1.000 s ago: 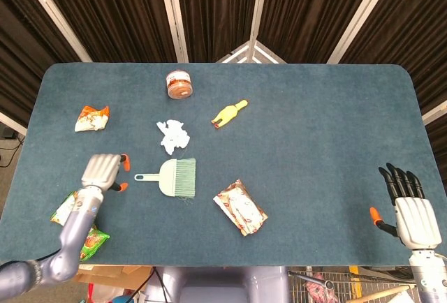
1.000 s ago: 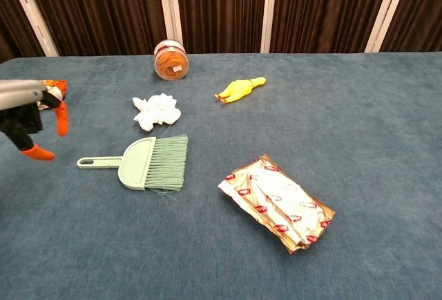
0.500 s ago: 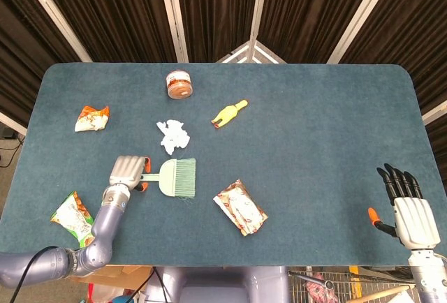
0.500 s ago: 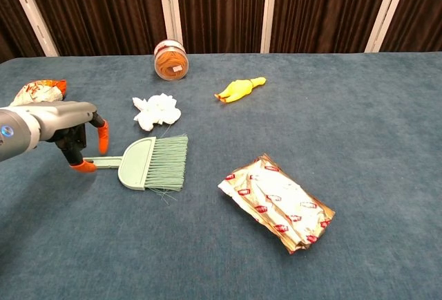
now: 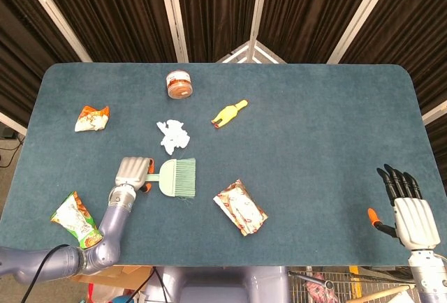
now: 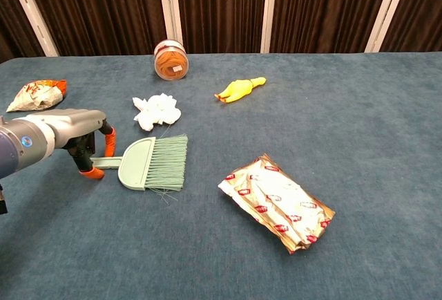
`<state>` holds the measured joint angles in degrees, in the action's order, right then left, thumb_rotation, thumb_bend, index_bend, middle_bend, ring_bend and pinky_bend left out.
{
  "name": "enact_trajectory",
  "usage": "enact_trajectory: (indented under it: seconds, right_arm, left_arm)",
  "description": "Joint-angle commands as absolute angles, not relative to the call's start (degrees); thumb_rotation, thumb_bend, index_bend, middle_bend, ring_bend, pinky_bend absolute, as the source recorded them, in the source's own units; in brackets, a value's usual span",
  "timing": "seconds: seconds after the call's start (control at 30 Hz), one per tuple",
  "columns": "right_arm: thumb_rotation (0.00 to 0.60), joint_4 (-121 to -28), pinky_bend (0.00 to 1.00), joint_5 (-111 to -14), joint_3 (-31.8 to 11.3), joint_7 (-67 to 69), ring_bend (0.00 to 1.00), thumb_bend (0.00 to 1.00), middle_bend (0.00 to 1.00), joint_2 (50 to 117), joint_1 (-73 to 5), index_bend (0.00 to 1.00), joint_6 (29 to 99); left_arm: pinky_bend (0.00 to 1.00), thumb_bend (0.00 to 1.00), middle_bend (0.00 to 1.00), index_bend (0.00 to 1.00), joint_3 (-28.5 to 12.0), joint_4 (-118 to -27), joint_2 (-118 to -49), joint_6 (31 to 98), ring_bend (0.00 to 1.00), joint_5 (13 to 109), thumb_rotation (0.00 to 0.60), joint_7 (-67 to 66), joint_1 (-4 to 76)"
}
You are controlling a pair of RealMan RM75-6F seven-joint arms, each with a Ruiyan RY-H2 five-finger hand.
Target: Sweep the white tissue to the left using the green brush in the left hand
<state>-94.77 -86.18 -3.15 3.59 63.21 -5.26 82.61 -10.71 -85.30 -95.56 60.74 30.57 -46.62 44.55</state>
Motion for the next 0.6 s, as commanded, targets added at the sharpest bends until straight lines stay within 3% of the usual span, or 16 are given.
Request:
enact_trajectory:
  seconds: [0.03,0.1,0.2,0.6]
  right_arm:
    - [0.6,-94.79,0.0,-86.14,-3.15,3.6,0.0,0.34,0.0,63.21,-5.25,0.0,82.6]
    - [0.6,-94.83,0.0,-86.15,-3.18,3.73,0.0,0.34,0.0,63.24,-5.21,0.0,82.74]
    - [0.6,-94.69,0.0,-86.12,-3.17,3.87,0.0,0.34,0.0,63.23,-5.14,0.0,82.82]
    - [0.6,-95.17,0.0,-85.49,-3.26,3.15,0.0,0.34,0.0,63.29,-5.07,0.0,82.68]
  left_arm:
    - [1.0,0.5,1.0,0.54,-10.34,-84.76,-96.16,60.72,1.0,30.53,0.6,-46.43,44.78]
    - [1.0,0.59,1.0,0.63,-9.99,-84.64,-96.4,61.09,1.0,30.88,0.6,-46.21,44.77]
    - [1.0,0.64,1.0,0.72,-9.81,-84.82,-96.34,61.89,1.0,32.07,0.6,-45.41,44.47]
    - [1.0,0.73,1.0,0.8,-12.55,-94.28,-86.31,65.91,1.0,37.68,0.6,-45.89,45.38]
